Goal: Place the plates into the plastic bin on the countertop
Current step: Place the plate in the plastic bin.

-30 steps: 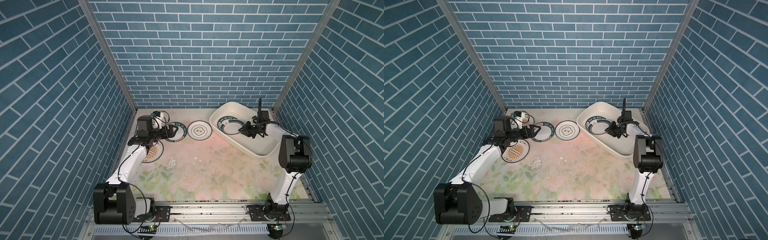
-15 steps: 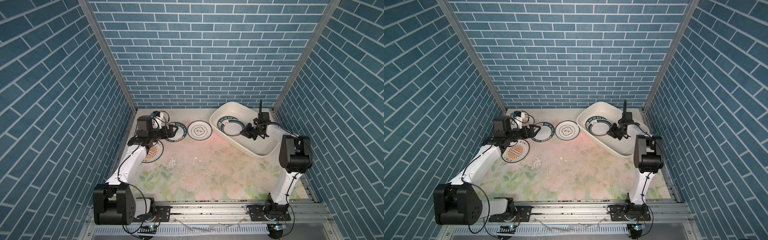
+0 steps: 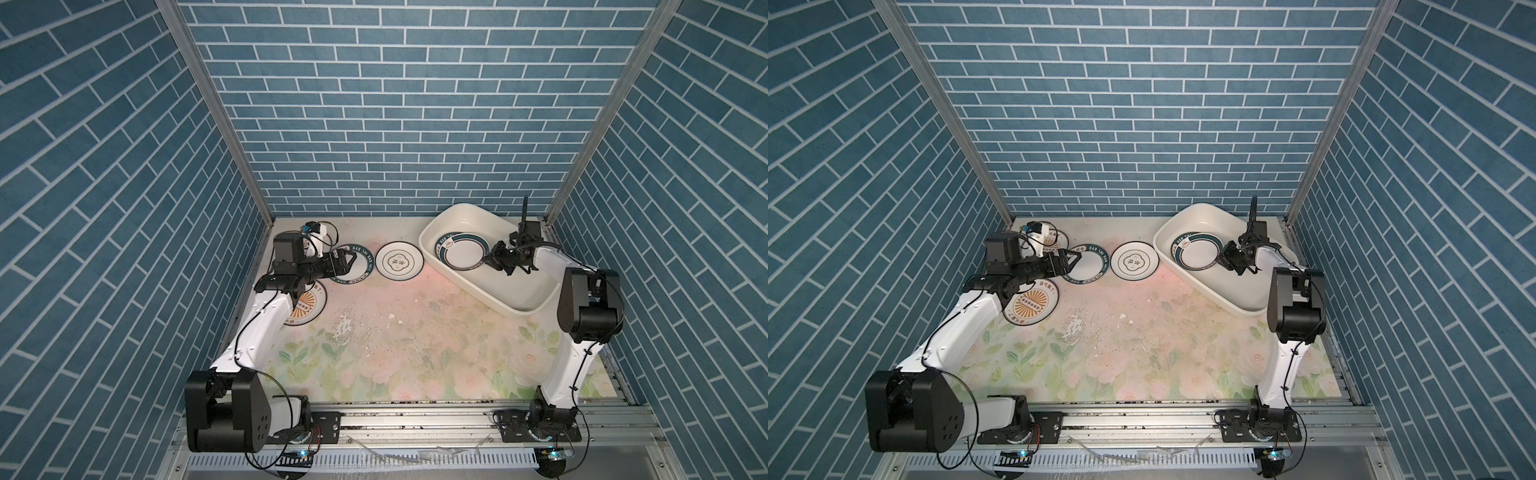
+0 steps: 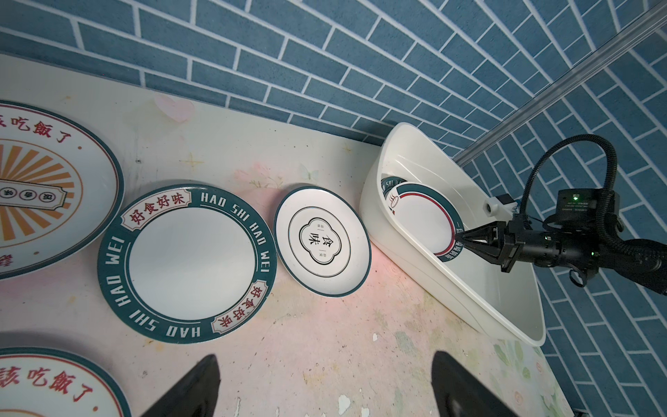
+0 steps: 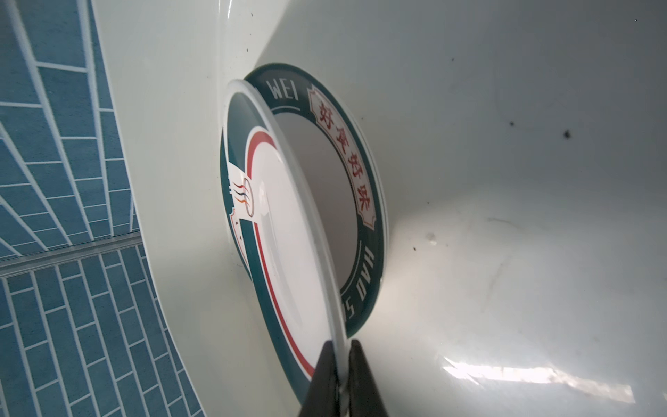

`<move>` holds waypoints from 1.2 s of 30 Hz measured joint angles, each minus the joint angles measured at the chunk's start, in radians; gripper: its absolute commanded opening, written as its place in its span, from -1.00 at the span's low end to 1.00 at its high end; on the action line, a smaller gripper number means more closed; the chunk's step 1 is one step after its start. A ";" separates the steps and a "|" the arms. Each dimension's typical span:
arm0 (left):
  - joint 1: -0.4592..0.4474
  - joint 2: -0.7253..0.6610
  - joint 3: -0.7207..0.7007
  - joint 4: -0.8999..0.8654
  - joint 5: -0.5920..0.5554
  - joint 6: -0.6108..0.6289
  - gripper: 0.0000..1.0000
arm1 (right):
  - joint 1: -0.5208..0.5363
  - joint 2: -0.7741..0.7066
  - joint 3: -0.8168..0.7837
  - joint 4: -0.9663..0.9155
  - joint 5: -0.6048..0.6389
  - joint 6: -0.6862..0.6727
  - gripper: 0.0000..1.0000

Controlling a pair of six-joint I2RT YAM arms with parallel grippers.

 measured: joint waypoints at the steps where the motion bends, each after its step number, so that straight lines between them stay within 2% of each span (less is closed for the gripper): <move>1: 0.000 0.000 0.000 0.000 0.000 0.000 0.86 | 0.000 0.005 0.005 0.001 -0.002 0.000 -0.80; 16: 0.000 0.000 0.000 0.000 0.000 0.000 0.86 | 0.000 0.070 0.060 0.001 -0.020 0.032 -0.76; 27: 0.000 0.000 -0.011 0.000 0.000 0.000 0.86 | 0.000 0.094 0.106 -0.040 -0.013 0.024 -0.44; 36: 0.000 0.000 -0.012 0.000 0.000 0.000 0.86 | 0.000 0.086 0.123 -0.161 0.060 -0.032 -0.38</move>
